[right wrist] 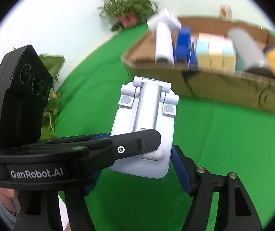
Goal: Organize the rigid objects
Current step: 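Grasp the phone stand with the right tool and lift it, then lower the phone stand into the box beside the cube and release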
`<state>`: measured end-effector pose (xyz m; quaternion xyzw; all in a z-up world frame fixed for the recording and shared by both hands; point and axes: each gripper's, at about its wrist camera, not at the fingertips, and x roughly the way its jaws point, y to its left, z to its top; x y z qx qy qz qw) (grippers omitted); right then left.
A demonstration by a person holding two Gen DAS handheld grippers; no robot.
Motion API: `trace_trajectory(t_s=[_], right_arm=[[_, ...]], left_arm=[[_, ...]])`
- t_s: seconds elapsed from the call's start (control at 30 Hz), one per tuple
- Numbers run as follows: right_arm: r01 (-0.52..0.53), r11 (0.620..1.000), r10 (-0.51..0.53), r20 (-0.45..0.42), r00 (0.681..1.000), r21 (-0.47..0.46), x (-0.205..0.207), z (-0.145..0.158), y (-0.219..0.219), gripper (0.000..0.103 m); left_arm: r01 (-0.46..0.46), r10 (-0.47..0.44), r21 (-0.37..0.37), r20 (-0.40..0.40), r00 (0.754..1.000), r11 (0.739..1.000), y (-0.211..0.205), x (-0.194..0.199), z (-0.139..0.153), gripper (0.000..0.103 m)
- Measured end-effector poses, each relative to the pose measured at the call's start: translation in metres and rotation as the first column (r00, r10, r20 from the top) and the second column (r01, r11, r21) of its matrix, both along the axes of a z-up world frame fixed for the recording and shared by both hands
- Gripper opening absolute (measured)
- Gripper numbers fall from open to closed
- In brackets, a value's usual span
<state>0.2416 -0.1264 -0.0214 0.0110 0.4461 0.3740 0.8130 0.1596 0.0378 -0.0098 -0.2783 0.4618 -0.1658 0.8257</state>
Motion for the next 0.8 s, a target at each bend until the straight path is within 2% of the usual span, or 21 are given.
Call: trace_trajectory(t_s=[0.27, 0.47, 0.63, 0.8], right_arm=[[0.086, 0.995, -0.094, 0.205, 0.974, 0.044, 0.004, 0.064, -0.017, 0.067], [0.112, 0.99, -0.133, 0.294, 0.947, 0.085, 0.036, 0.111, -0.025, 0.067], [0.117, 0.987, -0.141, 0.25, 0.958, 0.107, 0.091, 0.128, -0.03, 0.067], [0.109, 0.991, -0.12, 0.148, 0.982, 0.081, 0.151, 0.123, -0.027, 0.067]], left_arm=[[0.075, -0.079, 0.033, 0.169, 0.982, 0.997, -0.013, 0.03, 0.078, 0.033], [0.103, -0.121, 0.082, 0.26, 0.958, 0.991, -0.025, 0.076, 0.134, 0.033], [0.121, -0.146, 0.121, 0.226, 0.963, 0.985, -0.029, 0.127, 0.16, 0.033], [0.125, -0.144, 0.135, 0.139, 0.98, 0.983, -0.036, 0.198, 0.157, 0.033]])
